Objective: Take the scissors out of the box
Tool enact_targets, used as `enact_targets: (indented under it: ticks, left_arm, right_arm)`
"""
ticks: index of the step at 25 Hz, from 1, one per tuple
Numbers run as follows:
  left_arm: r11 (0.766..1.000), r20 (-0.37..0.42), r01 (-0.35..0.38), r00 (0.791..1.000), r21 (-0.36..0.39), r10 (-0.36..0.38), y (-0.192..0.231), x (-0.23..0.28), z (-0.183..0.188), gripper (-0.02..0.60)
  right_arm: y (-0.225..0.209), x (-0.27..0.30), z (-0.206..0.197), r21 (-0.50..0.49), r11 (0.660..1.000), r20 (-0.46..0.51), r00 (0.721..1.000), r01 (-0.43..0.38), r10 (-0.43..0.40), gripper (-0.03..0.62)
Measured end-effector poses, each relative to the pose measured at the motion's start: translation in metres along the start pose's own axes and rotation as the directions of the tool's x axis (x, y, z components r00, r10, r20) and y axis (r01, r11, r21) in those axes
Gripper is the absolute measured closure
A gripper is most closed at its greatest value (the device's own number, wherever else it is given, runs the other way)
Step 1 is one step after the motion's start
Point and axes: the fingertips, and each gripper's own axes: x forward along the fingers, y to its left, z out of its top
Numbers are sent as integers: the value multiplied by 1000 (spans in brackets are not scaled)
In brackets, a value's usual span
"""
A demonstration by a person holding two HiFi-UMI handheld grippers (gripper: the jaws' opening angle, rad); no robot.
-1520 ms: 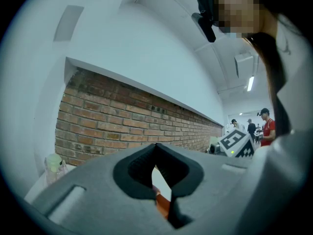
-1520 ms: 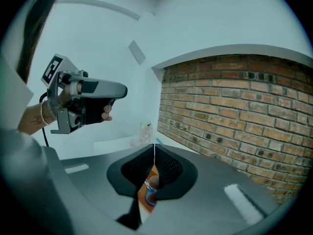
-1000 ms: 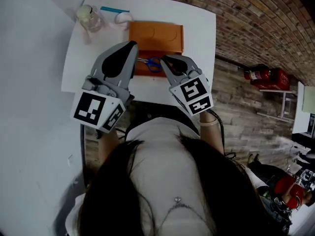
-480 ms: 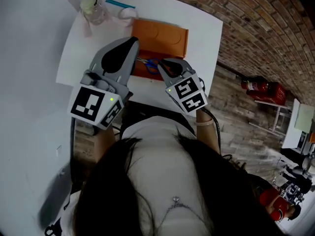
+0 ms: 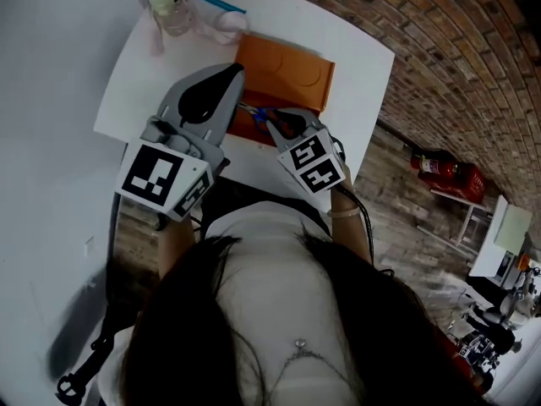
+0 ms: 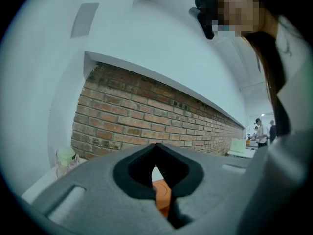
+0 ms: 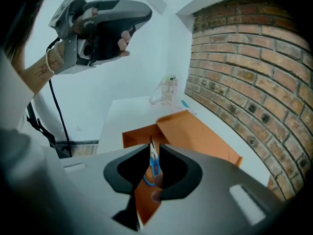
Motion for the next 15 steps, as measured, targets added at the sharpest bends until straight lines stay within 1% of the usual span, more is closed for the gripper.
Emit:
enact_targets:
  ticks: [9,15]
  left_arm:
    - [999,-20,-32,999,-15,31,16,5,-8,581]
    - [998,-40,-55,998,-33,54,27,9,-16,581]
  right_arm:
    - [-2,27,-15,-38,998,-93,994,-53,49,511]
    - [-1,43,-30,-38,995,-149,985,-93,87,510]
